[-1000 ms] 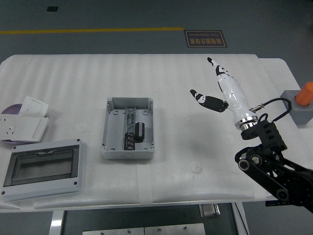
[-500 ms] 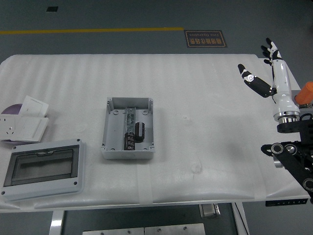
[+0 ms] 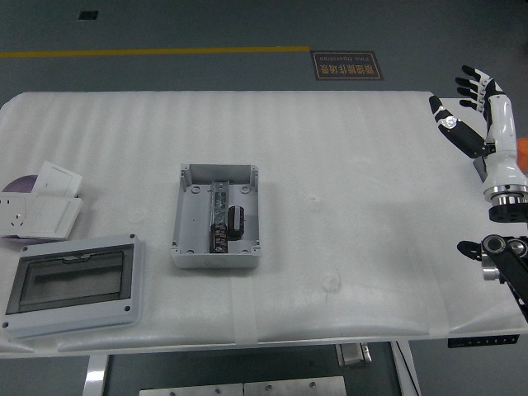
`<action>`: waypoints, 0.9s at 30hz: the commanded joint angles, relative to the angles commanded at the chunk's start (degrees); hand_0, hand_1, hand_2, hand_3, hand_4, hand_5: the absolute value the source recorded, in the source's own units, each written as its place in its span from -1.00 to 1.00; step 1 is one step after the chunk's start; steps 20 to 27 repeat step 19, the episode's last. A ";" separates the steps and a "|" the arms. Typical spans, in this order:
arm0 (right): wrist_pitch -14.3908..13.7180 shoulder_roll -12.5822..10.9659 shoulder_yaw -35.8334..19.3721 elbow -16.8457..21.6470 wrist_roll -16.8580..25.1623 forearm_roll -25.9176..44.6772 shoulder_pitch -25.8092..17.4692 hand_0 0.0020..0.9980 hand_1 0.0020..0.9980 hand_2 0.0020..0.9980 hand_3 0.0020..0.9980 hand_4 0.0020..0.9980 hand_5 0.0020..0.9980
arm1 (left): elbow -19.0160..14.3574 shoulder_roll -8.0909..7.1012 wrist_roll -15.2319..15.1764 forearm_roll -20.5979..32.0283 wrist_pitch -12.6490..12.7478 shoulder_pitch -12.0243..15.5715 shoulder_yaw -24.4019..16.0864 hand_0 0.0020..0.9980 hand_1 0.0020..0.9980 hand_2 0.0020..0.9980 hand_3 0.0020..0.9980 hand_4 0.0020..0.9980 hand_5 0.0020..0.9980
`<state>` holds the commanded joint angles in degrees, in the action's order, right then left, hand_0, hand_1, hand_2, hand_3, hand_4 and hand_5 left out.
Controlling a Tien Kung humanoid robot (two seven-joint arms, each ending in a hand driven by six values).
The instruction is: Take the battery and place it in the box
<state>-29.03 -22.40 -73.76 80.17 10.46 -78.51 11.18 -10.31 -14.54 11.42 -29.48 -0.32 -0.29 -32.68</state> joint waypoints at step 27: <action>0.60 0.15 -2.28 0.49 0.69 0.84 -0.69 0.38 0.50 0.57 0.67 0.55 -0.15 | 0.00 0.39 -0.13 0.65 0.17 -0.42 0.10 0.16 0.24 0.04 0.08 0.37 -0.70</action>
